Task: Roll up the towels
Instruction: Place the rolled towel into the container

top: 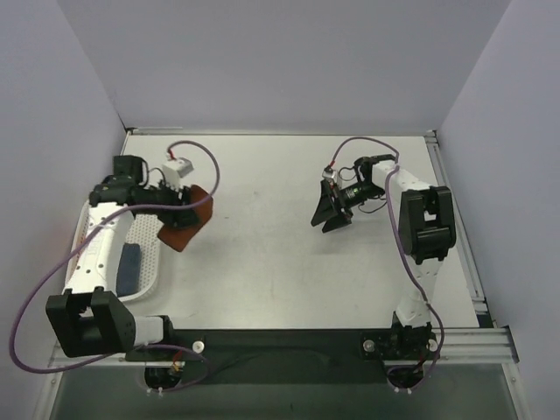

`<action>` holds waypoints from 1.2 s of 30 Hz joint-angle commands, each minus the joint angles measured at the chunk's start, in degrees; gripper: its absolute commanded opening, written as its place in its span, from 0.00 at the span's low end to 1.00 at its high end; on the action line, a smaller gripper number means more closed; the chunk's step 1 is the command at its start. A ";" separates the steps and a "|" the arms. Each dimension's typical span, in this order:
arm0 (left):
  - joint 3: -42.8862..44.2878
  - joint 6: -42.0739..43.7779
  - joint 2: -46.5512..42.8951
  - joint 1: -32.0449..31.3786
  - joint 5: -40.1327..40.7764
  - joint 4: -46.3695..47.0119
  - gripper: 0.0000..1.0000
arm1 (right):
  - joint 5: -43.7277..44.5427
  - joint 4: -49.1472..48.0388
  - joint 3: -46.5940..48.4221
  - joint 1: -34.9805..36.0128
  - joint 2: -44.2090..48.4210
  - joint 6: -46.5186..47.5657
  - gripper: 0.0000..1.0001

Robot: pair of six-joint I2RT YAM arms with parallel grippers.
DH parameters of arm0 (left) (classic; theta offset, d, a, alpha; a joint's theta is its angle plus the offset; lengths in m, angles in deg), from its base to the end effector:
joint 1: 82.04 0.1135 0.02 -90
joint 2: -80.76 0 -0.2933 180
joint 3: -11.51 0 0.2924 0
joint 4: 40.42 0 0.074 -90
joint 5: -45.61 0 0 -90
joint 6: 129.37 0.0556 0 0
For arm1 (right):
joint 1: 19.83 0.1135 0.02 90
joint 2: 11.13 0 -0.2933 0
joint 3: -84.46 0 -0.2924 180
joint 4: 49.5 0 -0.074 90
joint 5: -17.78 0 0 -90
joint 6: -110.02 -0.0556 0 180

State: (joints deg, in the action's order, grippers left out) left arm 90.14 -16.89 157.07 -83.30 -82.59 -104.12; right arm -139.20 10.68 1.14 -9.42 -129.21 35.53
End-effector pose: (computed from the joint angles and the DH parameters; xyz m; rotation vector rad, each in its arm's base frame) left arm 0.2983 -0.0410 0.3070 0.7143 2.3485 -0.7174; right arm 0.4278 0.1306 0.1709 -0.6737 2.3892 1.6307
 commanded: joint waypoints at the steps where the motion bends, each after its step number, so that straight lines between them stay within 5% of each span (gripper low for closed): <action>1: 5.37 7.47 -2.92 13.76 -9.87 -16.94 0.00 | 0.01 8.87 1.73 -0.74 3.56 4.09 1.00; 5: 7.31 16.18 -0.74 31.86 -10.41 -26.17 0.00 | 0.36 9.85 1.82 -0.75 3.47 4.44 1.00; 10: 6.17 19.97 4.09 48.34 -7.43 -25.06 0.00 | -0.34 10.11 2.17 -0.66 2.77 4.27 1.00; 20: -3.40 10.05 3.22 47.75 -2.24 -13.38 0.00 | 0.54 10.46 2.00 -0.75 1.54 4.62 1.00; 36: -6.67 -3.40 14.56 41.69 3.56 -5.01 0.00 | 1.59 10.37 1.30 -1.01 0.31 5.59 1.00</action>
State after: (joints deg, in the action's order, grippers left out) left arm 83.67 -17.61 170.45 -40.98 -79.48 -112.12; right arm -138.02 17.70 2.01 -10.12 -128.22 39.88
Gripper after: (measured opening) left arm 0.520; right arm 0.999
